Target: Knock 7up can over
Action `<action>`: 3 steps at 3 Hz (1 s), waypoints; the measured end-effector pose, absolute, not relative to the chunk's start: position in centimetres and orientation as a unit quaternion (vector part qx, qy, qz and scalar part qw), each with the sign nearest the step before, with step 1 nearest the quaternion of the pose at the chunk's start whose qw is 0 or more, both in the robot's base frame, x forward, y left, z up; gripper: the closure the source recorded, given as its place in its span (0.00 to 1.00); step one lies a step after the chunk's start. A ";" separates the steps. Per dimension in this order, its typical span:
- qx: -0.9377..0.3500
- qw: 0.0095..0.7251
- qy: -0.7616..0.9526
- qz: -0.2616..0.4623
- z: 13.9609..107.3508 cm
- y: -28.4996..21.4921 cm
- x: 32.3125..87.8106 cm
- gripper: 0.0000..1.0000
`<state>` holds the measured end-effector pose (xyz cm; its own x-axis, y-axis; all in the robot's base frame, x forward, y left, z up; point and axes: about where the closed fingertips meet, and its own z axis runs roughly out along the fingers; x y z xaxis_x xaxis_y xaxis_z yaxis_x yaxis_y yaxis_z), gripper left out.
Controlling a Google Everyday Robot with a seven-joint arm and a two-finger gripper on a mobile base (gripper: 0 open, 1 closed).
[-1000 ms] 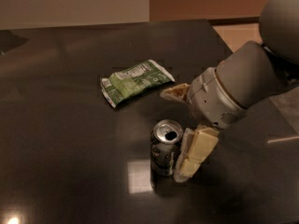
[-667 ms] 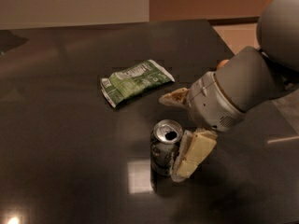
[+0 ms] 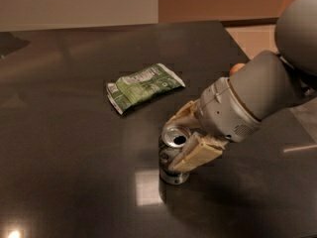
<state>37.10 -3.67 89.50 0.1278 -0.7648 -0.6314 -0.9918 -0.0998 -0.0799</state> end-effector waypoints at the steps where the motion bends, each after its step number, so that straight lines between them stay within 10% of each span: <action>1: -0.708 0.255 0.618 0.230 90.3 -3.7 37.1 0.69; 3: -0.730 0.217 0.628 0.161 93.8 -4.7 39.5 1.00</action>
Offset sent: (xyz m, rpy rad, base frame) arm 0.0291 -0.0177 0.0497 -0.0836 -0.0421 -0.0037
